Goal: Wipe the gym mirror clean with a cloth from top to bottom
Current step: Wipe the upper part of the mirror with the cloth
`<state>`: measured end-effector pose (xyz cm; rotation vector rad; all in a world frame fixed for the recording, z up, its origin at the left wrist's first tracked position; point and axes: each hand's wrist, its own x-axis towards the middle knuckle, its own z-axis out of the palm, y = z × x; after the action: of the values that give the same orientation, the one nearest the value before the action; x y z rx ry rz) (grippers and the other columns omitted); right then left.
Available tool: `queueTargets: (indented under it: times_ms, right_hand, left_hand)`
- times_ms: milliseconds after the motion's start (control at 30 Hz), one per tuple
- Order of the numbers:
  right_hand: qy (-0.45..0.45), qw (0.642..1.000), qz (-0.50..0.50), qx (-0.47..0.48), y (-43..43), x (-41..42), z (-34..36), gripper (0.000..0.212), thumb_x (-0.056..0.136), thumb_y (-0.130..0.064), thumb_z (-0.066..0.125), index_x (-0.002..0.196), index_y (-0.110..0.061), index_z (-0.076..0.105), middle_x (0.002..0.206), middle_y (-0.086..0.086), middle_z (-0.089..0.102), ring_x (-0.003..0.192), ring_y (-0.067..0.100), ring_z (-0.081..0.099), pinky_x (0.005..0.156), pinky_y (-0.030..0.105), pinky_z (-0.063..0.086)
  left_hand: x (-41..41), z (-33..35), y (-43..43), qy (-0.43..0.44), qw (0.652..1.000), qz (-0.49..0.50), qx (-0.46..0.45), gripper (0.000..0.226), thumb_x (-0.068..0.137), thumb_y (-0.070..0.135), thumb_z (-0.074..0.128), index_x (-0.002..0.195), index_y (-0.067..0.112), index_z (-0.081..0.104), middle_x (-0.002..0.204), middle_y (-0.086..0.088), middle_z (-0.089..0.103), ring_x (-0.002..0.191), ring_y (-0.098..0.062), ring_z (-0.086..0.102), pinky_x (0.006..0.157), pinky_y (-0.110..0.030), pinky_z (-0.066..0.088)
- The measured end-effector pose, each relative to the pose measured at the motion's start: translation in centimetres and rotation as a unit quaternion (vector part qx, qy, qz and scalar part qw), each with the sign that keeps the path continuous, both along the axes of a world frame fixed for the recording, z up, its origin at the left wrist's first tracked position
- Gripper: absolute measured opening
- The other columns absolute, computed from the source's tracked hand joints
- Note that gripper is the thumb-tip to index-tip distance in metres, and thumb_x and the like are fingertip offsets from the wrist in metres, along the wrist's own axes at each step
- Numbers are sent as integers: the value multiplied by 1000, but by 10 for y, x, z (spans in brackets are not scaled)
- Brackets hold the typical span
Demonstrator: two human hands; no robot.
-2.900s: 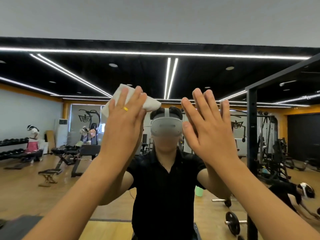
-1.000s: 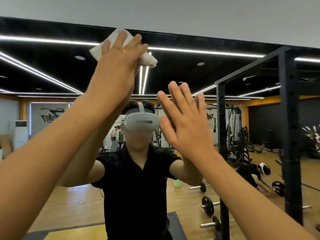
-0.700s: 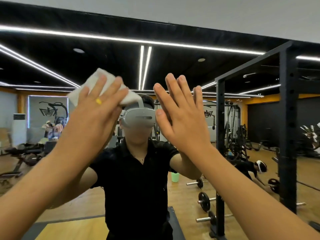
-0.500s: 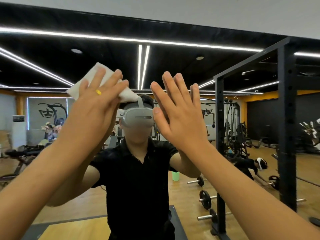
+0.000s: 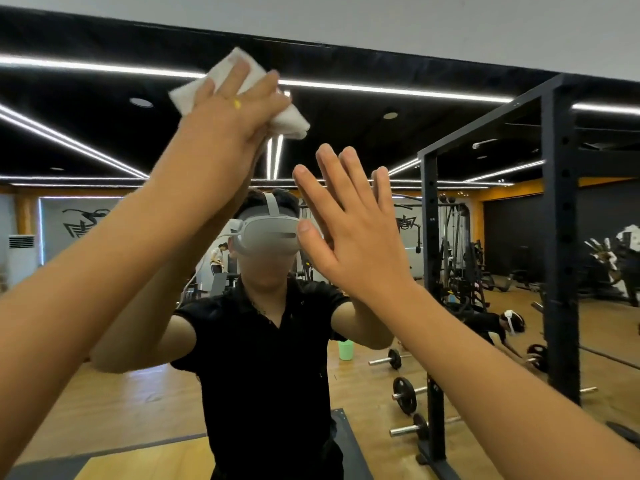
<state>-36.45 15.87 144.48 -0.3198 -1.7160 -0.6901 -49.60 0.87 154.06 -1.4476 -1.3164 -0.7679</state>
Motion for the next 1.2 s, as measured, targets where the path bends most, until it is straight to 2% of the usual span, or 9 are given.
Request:
queueTargets:
  times_ms: [133, 200, 333, 400, 600, 700, 900, 1067, 1200]
  right_hand:
    - [-10, 1000, 1, -7, 0, 2, 2, 63, 105, -48, 34, 163, -25, 28, 172, 7, 15, 160, 27, 4, 127, 57, 1]
    - [-19, 1000, 10, -19, -2, 3, 2, 63, 104, -49, 33, 163, -25, 28, 173, 6, 14, 160, 25, 2, 127, 56, -2]
    - [-43, 996, 59, -58, -5, 22, 6, 63, 105, -49, 35, 163, -26, 28, 173, 3, 12, 160, 20, 1, 128, 51, -6]
    - [-32, 997, 53, -49, 2, 46, 6, 62, 104, -47, 38, 162, -25, 32, 173, 3, 15, 160, 19, 5, 128, 45, -5]
    - [-47, 996, -64, -35, 55, 113, -8, 64, 104, -54, 30, 162, -26, 31, 172, 5, 17, 160, 21, 9, 128, 53, 1]
    - [-46, 996, -71, -27, 69, 112, -15, 65, 105, -49, 31, 164, -23, 24, 173, 6, 9, 160, 22, 2, 128, 52, -5]
    - [-28, 997, -72, 1, 75, 108, -18, 64, 105, -46, 30, 165, -23, 22, 173, 6, 7, 160, 23, 1, 128, 56, 2]
    - [-24, 998, -50, 2, 77, 107, -18, 64, 105, -47, 33, 164, -23, 25, 173, 5, 10, 160, 23, 3, 127, 57, 4]
    - [-26, 999, -38, 3, 79, 108, -19, 65, 105, -47, 34, 164, -24, 24, 173, 5, 10, 160, 22, 2, 127, 59, 7]
  left_hand:
    - [-27, -46, -10, 14, 1000, -25, -3, 37, 105, 8, 51, 141, 14, 58, 158, -11, 44, 150, -43, 25, 107, -75, 29]
    - [-36, -74, -8, 22, 999, -43, 0, 37, 104, 8, 52, 140, 12, 59, 156, -13, 47, 149, -41, 28, 111, -72, 27]
    - [-47, -126, -3, 51, 997, -64, 5, 50, 96, -3, 60, 144, 10, 56, 157, -11, 45, 150, -34, 26, 122, -50, 15]
    - [-49, -135, -1, 49, 996, -68, 3, 52, 96, -3, 58, 146, 11, 54, 158, -9, 44, 151, -36, 27, 122, -52, 15]
    - [-35, -138, 3, -4, 997, -76, 8, 46, 99, 6, 50, 145, 12, 56, 157, -9, 45, 154, -33, 24, 123, -54, 14]
    - [-26, -129, 9, -9, 997, -70, 20, 40, 107, 7, 46, 145, 13, 56, 157, -9, 46, 153, -35, 25, 121, -58, 17]
    - [12, -81, 31, -17, 999, -43, 23, 51, 97, -6, 55, 145, 11, 56, 157, -13, 46, 151, -39, 26, 120, -62, 16]
    - [35, -33, 50, -37, 998, -48, 32, 49, 102, 15, 41, 149, 17, 52, 161, -11, 40, 155, -36, 18, 124, -62, 12]
    - [41, -61, 55, -36, 998, -49, 34, 42, 109, 23, 44, 150, 20, 51, 163, -8, 37, 156, -28, 13, 125, -55, 9]
